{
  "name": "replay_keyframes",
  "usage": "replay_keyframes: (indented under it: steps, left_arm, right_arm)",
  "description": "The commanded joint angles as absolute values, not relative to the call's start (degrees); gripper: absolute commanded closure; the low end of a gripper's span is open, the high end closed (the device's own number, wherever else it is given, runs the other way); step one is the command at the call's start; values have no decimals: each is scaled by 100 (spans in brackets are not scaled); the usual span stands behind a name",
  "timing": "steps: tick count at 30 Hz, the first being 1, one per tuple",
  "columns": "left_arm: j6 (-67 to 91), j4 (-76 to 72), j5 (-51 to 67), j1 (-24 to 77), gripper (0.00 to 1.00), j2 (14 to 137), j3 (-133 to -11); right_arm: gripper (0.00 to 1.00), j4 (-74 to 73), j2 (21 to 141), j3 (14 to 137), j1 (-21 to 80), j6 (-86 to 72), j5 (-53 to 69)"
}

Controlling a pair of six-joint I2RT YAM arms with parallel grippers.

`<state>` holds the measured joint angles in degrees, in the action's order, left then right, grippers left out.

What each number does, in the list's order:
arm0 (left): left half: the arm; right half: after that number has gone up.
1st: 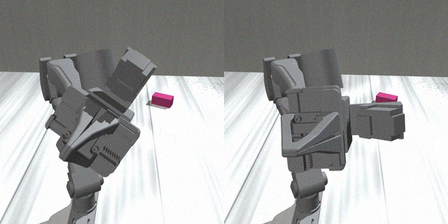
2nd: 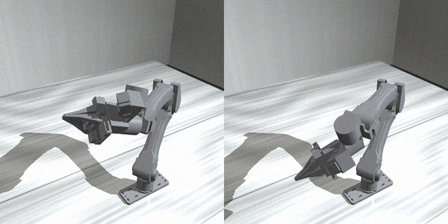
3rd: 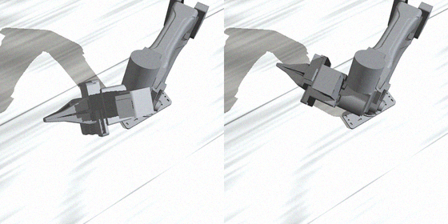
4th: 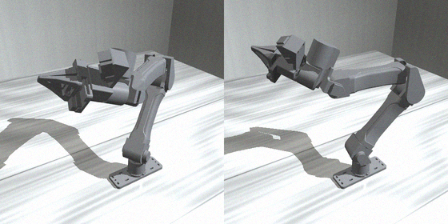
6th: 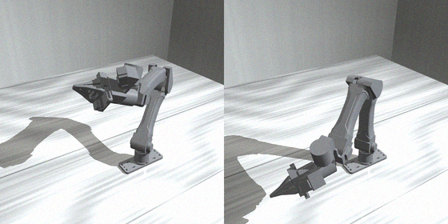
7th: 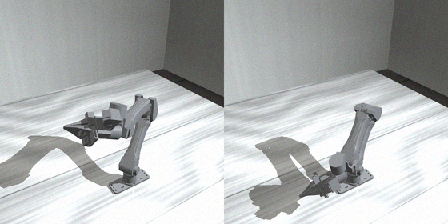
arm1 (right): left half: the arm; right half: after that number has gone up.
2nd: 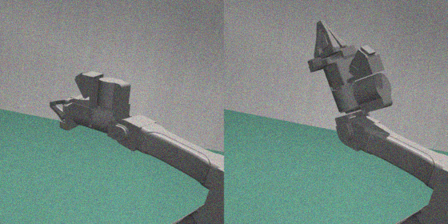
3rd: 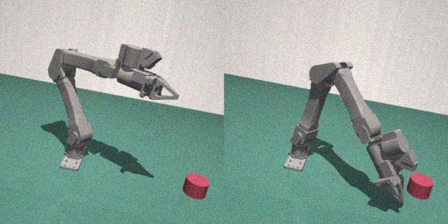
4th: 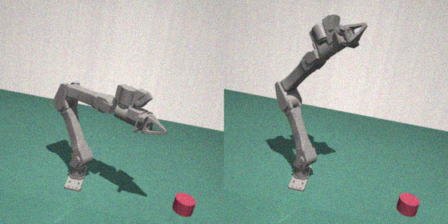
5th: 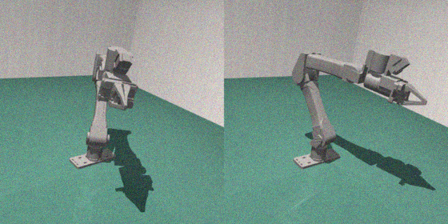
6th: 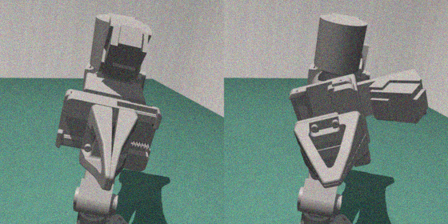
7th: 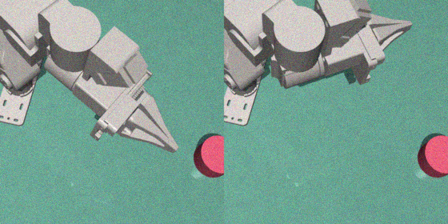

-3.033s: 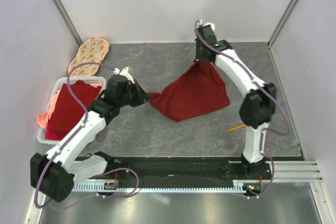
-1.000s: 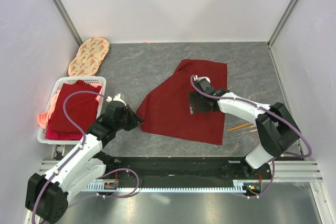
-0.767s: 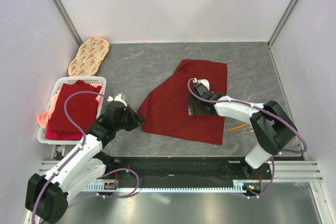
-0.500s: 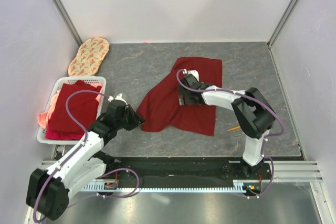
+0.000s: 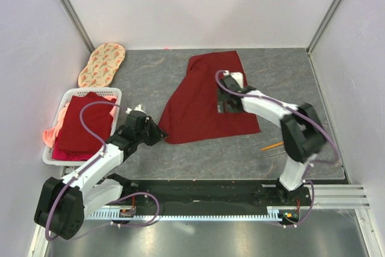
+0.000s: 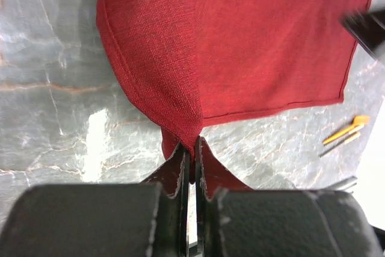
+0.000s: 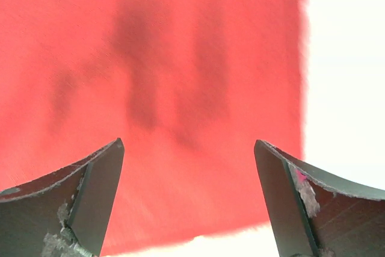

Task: Fold the napkin into a case and place the utensils inside
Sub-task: Flatten out the crumpled napkin at the center of the board, then pick up the crumpled napkin from the center of the board.

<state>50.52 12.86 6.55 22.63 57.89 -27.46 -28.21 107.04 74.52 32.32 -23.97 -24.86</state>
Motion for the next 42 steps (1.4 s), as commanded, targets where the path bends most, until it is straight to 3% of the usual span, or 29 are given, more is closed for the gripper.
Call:
replay_keyframes:
  steps: [1, 4, 7, 10, 11, 12, 29, 36, 39, 42]
  left_arm:
    - [5335, 782, 1011, 2250, 98, 5651, -2286]
    - [5204, 782, 1046, 2250, 98, 5765, -2302]
    - [5124, 809, 1151, 2250, 98, 5862, -2390]
    - [5124, 809, 1143, 2250, 98, 5810, -2408]
    - [5115, 817, 1116, 2250, 98, 5775, -2408]
    - [5115, 826, 1108, 2250, 98, 5748, -2400]
    - [5071, 844, 976, 2232, 98, 5888, -2390]
    - [5071, 967, 853, 2215, 98, 5801, -2399]
    - [5080, 1107, 773, 2224, 98, 5670, -2408]
    - [5098, 1405, 659, 2206, 98, 5494, -2461]
  right_arm:
    - [2, -3287, 9031, 6104, 3067, -3497, -2812]
    - [2, -3199, 8492, 5470, 2752, -3656, -2594]
    - [14, -3129, 8315, 5143, 2102, -3542, -2066]
    - [28, -3111, 8271, 4976, 1855, -3524, -2092]
    - [42, -3068, 8271, 4931, 1776, -3559, -2083]
    - [47, -3041, 8314, 4896, 1749, -3586, -2092]
    - [50, -2672, 8920, 4641, 1652, -4385, -2101]
    - [61, -2593, 8921, 4448, 1652, -4737, -2266]
    - [85, -2505, 8903, 4386, 1652, -4702, -2251]
    - [100, -2365, 8737, 4246, 1652, -4658, -2075]
